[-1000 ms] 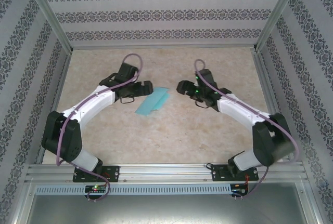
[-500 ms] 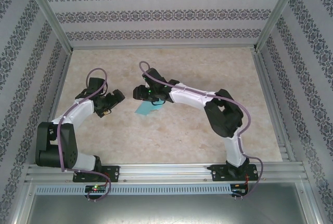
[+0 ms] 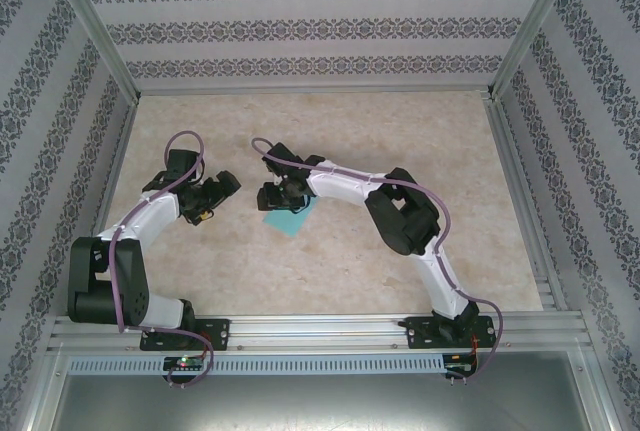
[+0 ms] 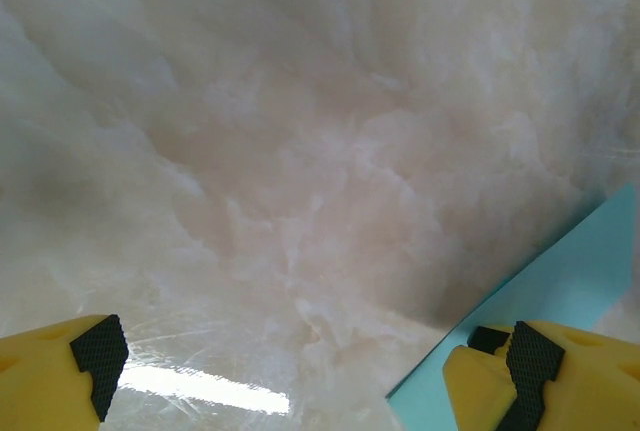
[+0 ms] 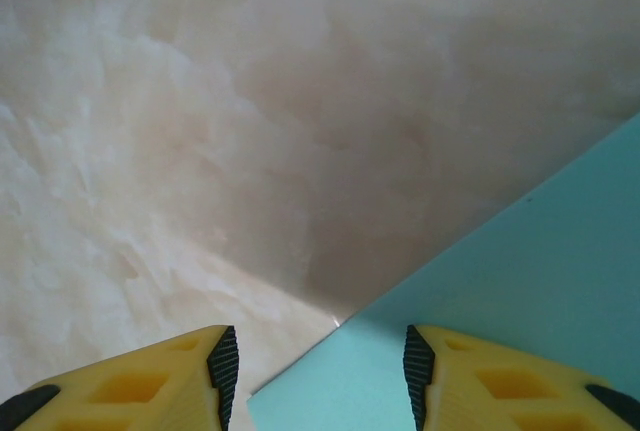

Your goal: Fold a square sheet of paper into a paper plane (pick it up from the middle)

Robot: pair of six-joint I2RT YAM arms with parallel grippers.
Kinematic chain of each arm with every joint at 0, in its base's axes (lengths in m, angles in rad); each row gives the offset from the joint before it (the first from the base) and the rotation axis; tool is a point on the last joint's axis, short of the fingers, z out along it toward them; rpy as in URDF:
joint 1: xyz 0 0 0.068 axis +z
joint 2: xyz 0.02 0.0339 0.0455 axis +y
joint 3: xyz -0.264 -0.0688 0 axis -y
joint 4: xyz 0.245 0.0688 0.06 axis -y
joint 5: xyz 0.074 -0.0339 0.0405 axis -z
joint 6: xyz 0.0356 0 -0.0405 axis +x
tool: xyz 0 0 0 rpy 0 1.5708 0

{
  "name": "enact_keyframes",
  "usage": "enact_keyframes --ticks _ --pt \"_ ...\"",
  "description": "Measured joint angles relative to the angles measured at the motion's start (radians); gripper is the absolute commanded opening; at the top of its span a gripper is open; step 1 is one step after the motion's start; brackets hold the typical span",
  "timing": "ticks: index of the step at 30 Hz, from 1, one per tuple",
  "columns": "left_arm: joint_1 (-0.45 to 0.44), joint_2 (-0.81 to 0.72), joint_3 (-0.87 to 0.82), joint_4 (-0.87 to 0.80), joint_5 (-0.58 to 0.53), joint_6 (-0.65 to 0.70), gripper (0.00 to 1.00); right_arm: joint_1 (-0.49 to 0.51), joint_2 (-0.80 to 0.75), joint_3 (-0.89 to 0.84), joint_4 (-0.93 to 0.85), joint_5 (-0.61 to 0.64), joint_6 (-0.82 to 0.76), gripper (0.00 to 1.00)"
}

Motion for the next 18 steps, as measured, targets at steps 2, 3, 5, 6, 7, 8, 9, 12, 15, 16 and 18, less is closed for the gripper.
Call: enact_keyframes --ticks 2,3,5,6,7,8,9,12,15,16,18 --pt "0.000 0.001 0.000 0.008 0.016 0.000 1.00 0.000 -0.001 -0.003 -0.004 -0.002 -0.043 0.50" --pt "0.000 0.001 0.000 0.011 0.021 0.000 1.00 0.000 -0.004 -0.008 -0.003 -0.002 -0.062 0.50" --pt "0.000 0.004 0.000 0.016 0.041 0.001 1.00 0.000 -0.024 -0.042 -0.002 -0.008 -0.129 0.50" --pt "0.000 0.006 0.000 0.020 0.050 0.002 1.00 0.000 -0.037 -0.062 0.000 -0.012 -0.156 0.50" --pt "0.000 0.008 0.000 0.027 0.064 0.003 1.00 0.000 -0.055 -0.092 0.002 -0.018 -0.193 0.51" --pt "0.000 0.011 0.000 0.036 0.078 0.004 1.00 0.000 -0.077 -0.127 0.005 -0.024 -0.230 0.50" --pt "0.000 0.013 -0.002 0.046 0.091 0.004 1.00 0.000 -0.099 -0.160 0.008 -0.031 -0.261 0.50" --pt "-0.002 0.018 -0.010 0.076 0.136 0.005 1.00 -0.001 -0.160 -0.252 0.007 -0.071 -0.346 0.50" --pt "-0.016 0.029 -0.012 0.097 0.173 0.012 1.00 -0.003 -0.197 -0.307 0.007 -0.115 -0.410 0.51" --pt "-0.026 0.035 -0.012 0.103 0.185 0.014 1.00 -0.003 -0.209 -0.323 0.007 -0.128 -0.426 0.52" --pt "-0.045 0.045 -0.011 0.111 0.202 0.018 0.99 -0.003 -0.240 -0.359 0.009 -0.142 -0.443 0.54"
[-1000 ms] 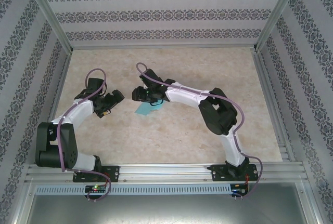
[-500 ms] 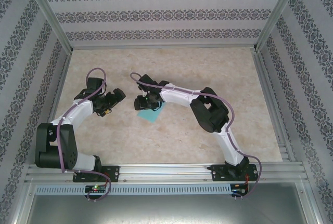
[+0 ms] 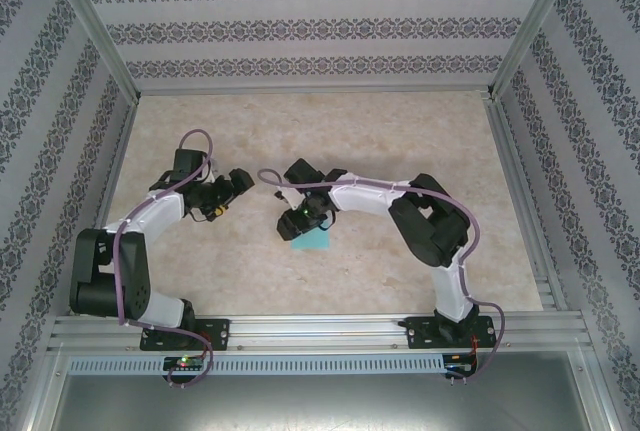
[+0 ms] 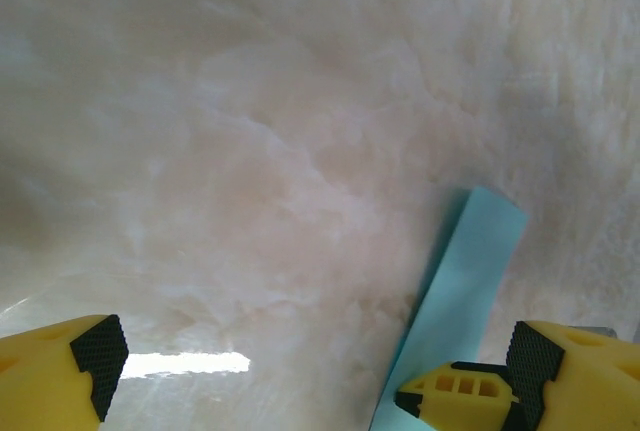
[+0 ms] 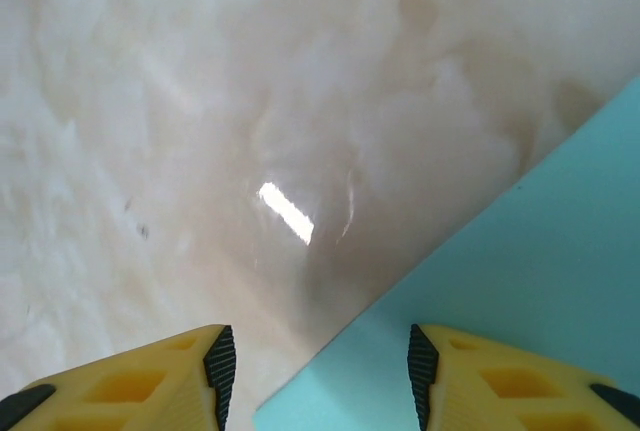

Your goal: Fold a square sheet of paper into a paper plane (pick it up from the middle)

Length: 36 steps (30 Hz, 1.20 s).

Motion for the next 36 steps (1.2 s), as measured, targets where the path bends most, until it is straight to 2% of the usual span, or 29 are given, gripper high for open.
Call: enact_keyframes --ticks 6,11,15,20,26,36 --pt "-0.101 0.035 0.022 0.022 0.051 0.008 0.90 -0.036 -0.222 -0.192 0.127 -0.016 0.091 0.74" --pt "-0.230 0.116 0.094 0.067 0.095 0.013 0.85 -0.123 -0.420 -0.396 0.308 0.019 0.302 0.78" --pt "-0.320 0.189 0.147 0.097 0.121 0.025 0.81 -0.171 -0.483 -0.553 0.425 0.043 0.463 0.77" --pt "-0.362 0.263 0.166 0.132 0.146 0.024 0.76 -0.174 -0.488 -0.646 0.494 0.047 0.603 0.74" --pt "-0.362 0.289 0.166 0.152 0.154 0.024 0.76 -0.174 -0.472 -0.671 0.581 0.034 0.715 0.63" --pt "-0.362 0.290 0.166 0.162 0.161 0.024 0.76 -0.135 -0.366 -0.671 0.674 -0.024 0.775 0.50"
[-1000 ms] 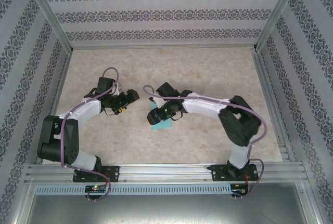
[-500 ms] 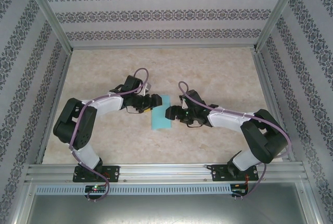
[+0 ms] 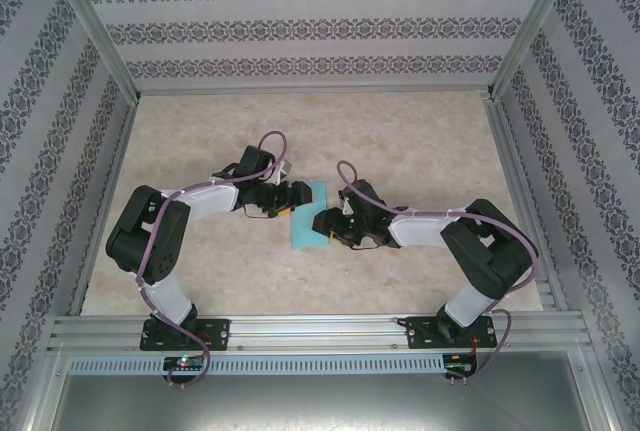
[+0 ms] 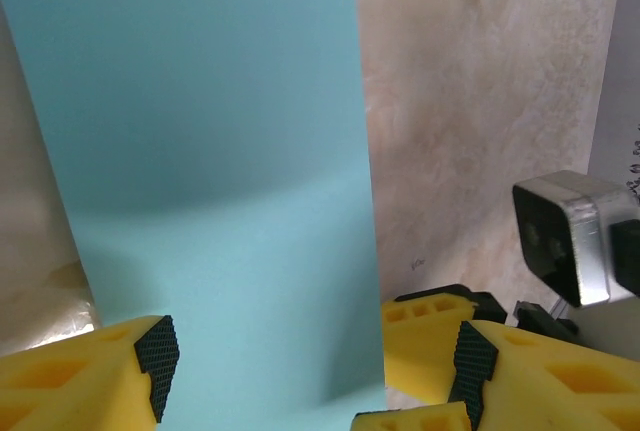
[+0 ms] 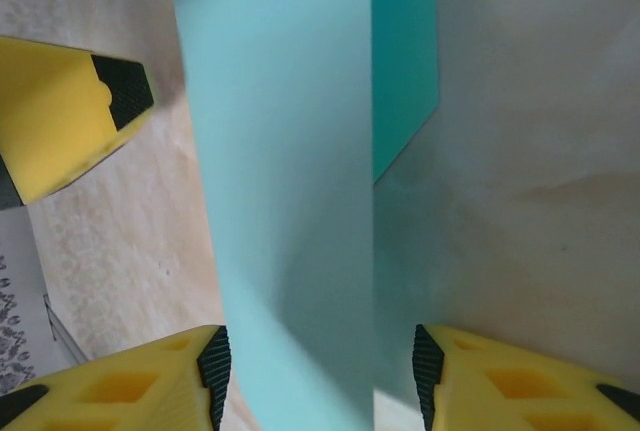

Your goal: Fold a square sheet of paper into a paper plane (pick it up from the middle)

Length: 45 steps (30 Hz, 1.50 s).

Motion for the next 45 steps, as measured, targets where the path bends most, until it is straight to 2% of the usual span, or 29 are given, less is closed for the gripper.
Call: enact_keyframes --ticks 12,28,36,45 --pt "0.000 0.074 0.010 0.023 0.026 -0.003 0.75 0.011 -0.029 -0.047 0.047 -0.040 0.100 0.33" --pt "0.000 0.086 0.017 0.022 0.021 0.000 0.75 0.013 -0.092 -0.047 -0.054 -0.044 0.130 0.22" --pt "0.000 0.086 0.017 0.022 0.021 0.000 0.75 0.013 -0.092 -0.047 -0.054 -0.049 0.155 0.09" --pt "0.000 0.088 0.017 0.021 0.018 0.000 0.75 0.013 -0.055 -0.018 -0.037 -0.051 0.183 0.06"
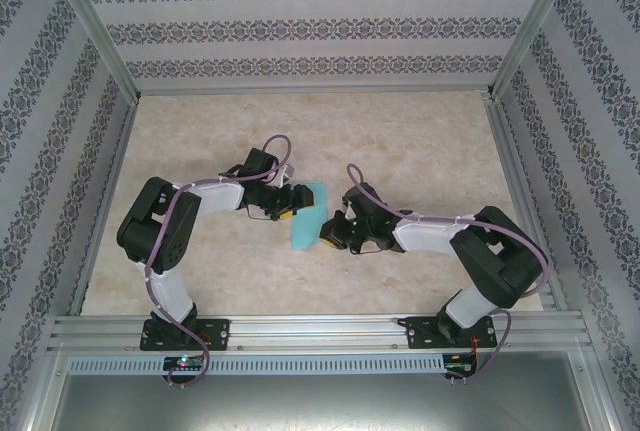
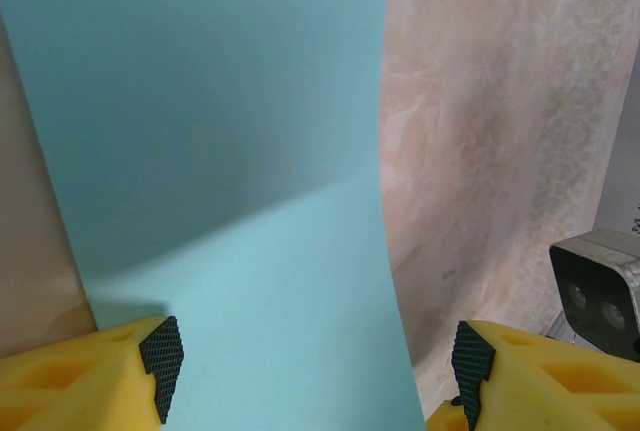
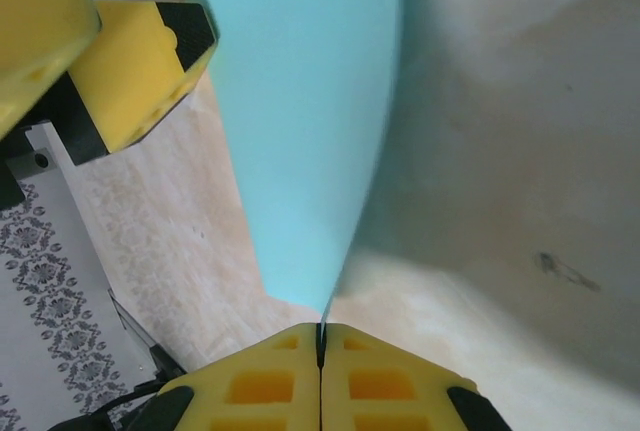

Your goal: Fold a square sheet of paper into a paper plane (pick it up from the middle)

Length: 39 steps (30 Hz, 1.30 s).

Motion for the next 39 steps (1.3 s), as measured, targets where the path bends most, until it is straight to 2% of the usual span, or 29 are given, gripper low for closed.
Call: enact_keyframes --ticks 11,19,23,28,39 --pt "0.000 -0.012 0.005 -0.018 -0.008 0.003 0.74 0.000 0.137 0.119 0.075 0.005 0.014 0.06" --pt "0.000 -0.083 0.049 -0.060 -0.120 0.008 0.41 0.007 0.179 0.137 0.095 0.012 0.010 0.06" --pt "0.000 -0.038 0.090 -0.069 -0.143 0.007 0.31 0.007 0.196 0.139 0.109 0.012 0.010 0.06" --pt "0.000 0.035 0.108 -0.111 -0.164 0.008 0.24 0.006 0.212 0.141 0.120 0.012 0.010 0.06" --pt "0.000 0.062 0.121 -0.182 -0.189 0.012 0.22 0.006 0.253 0.174 0.158 0.012 0.010 0.06"
